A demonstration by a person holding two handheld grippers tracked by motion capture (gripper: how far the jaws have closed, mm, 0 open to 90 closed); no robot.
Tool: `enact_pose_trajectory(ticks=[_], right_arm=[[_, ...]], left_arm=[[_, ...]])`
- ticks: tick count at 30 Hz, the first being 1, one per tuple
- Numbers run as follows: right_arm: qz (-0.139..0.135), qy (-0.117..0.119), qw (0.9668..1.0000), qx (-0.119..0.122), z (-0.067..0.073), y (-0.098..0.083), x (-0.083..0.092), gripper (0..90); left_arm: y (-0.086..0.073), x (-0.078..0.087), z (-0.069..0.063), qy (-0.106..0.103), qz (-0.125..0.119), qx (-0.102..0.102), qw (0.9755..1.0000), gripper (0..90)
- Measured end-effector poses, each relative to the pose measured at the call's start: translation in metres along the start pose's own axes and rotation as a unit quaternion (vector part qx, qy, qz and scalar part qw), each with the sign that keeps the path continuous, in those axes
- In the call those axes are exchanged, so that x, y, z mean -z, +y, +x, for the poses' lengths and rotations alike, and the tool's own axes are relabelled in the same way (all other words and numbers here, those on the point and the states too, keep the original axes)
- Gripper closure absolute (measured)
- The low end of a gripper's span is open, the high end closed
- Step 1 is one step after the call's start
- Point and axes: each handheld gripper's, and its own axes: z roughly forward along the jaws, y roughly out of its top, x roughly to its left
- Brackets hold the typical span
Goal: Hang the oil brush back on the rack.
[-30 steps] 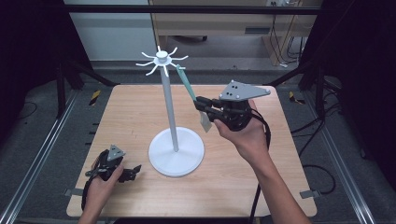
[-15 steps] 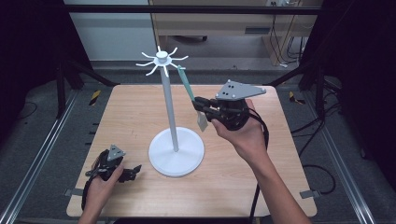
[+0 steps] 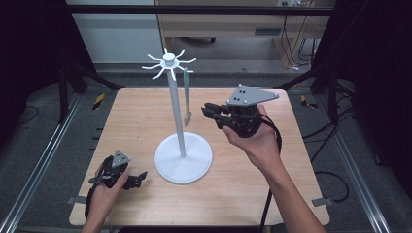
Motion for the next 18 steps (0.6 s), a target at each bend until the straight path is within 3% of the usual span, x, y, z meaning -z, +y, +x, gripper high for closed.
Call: enact_pose_trajectory(ticks=[18], right_arm=[[0.013,-0.03,0.9994,-0.01,-0.012,-0.008,0.014,80.2]], left_arm=[[0.0,0.0,0.0,0.0,0.002,0.0,1.0,3.9]])
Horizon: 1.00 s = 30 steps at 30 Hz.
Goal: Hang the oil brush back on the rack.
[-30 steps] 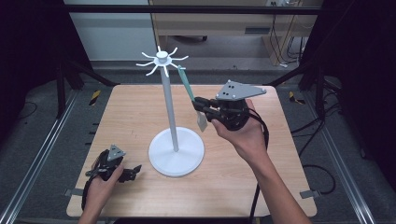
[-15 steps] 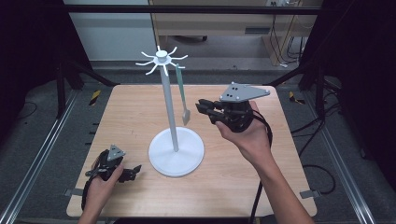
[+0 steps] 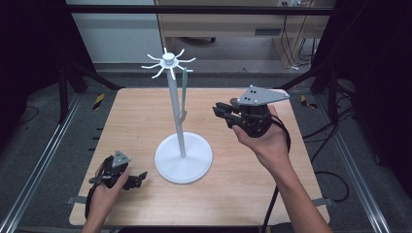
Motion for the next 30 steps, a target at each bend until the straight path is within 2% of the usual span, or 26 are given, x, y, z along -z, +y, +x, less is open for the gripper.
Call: enact_pose_trajectory(ticks=[12,22,30], right_arm=[[-0.002,-0.01,0.9999,-0.002,-0.0005,0.0005,0.0003,69.3],[-0.001,-0.032,0.9994,-0.007,-0.0015,0.0,0.0004,50.3],[-0.001,-0.044,0.999,-0.008,-0.0028,-0.0026,0.0025,44.9]], left_arm=[[0.0,-0.0003,-0.0002,0.0,0.0,-0.001,1.0,4.0],[-0.0001,-0.0003,-0.0001,0.0,0.001,-0.001,1.0,4.0],[-0.0002,-0.0006,-0.0002,-0.001,0.001,-0.001,1.0,3.9]])
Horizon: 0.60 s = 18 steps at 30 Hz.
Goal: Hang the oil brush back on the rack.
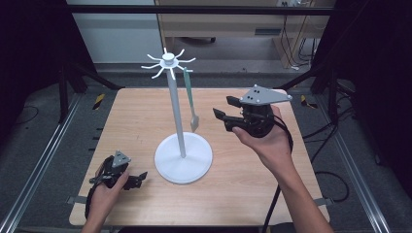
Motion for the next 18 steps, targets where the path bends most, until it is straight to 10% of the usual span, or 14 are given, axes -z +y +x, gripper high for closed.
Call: enact_pose_trajectory(ticks=[18], right_arm=[[0.01,-0.015,0.9994,-0.029,-0.015,-0.012,0.011,24.0]], left_arm=[[0.0,-0.001,-0.001,-0.001,0.001,0.0,1.0,3.9]])
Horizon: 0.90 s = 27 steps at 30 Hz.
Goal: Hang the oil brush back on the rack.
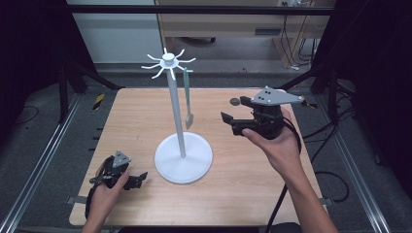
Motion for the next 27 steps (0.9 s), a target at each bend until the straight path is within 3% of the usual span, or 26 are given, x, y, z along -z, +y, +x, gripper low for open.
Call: enact_pose_trajectory(ticks=[13,27], right_arm=[[0.011,-0.021,0.9996,-0.013,-0.013,-0.016,0.007,17.0],[0.034,-0.057,0.9974,-0.029,-0.026,-0.047,0.011,13.8]], left_arm=[[0.0,0.0,0.0,0.0,0.0,0.001,1.0,3.8],[0.0,0.0,0.001,0.003,0.0,0.001,1.0,3.7]])
